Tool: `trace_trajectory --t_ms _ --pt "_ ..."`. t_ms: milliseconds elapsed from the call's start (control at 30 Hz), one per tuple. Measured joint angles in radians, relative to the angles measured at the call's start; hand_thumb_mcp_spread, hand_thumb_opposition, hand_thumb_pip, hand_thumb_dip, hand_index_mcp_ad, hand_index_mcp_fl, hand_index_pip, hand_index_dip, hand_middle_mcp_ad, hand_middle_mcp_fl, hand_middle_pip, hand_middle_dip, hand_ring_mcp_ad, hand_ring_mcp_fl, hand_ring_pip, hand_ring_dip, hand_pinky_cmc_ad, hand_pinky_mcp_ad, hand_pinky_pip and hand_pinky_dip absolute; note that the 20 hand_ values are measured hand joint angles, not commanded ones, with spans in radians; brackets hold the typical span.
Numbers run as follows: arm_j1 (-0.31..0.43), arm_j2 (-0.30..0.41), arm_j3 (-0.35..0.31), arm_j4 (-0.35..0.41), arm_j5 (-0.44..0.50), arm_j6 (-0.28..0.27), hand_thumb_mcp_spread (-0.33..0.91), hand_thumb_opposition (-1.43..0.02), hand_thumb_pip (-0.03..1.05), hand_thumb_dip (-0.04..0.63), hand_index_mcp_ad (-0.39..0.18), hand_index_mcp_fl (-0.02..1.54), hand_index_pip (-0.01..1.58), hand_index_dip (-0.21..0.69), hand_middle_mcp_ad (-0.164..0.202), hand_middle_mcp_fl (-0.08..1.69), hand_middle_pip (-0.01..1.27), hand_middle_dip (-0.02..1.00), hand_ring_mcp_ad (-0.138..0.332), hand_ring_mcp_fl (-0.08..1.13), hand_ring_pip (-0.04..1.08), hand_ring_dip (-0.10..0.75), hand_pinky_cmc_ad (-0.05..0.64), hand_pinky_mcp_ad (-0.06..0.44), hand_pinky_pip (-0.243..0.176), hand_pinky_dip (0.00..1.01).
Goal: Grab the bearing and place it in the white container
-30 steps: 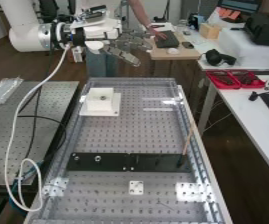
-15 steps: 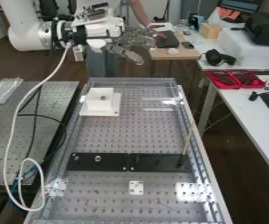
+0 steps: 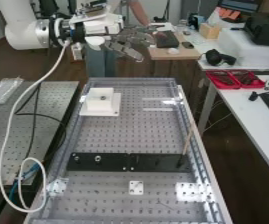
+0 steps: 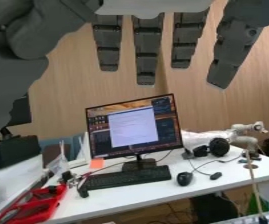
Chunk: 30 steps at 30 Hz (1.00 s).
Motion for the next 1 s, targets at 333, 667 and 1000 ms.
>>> trace_trajectory --t_ms 333,667,1000 --pt "-0.011 0.015 0.008 -0.015 -0.025 -0.012 0.2 -0.62 0.3 0.016 -0.124 0.2 0.1 -0.03 0.075 0.23 0.13 0.3 0.164 0.05 0.12 0.12 0.461 0.379 -0.012 0.27" --pt "-0.032 0.019 0.032 -0.063 -0.076 -0.019 0.2 -0.62 0.3 0.019 -0.124 0.19 0.1 -0.03 0.075 0.23 0.13 0.3 0.164 0.05 0.12 0.12 0.461 0.379 -0.026 0.27" --pt "-0.047 0.022 0.046 -0.098 -0.105 -0.019 0.2 -0.62 0.3 0.019 -0.124 0.19 0.1 -0.019 0.075 0.23 0.13 0.3 0.162 0.05 0.12 0.12 0.461 0.379 -0.026 0.27"
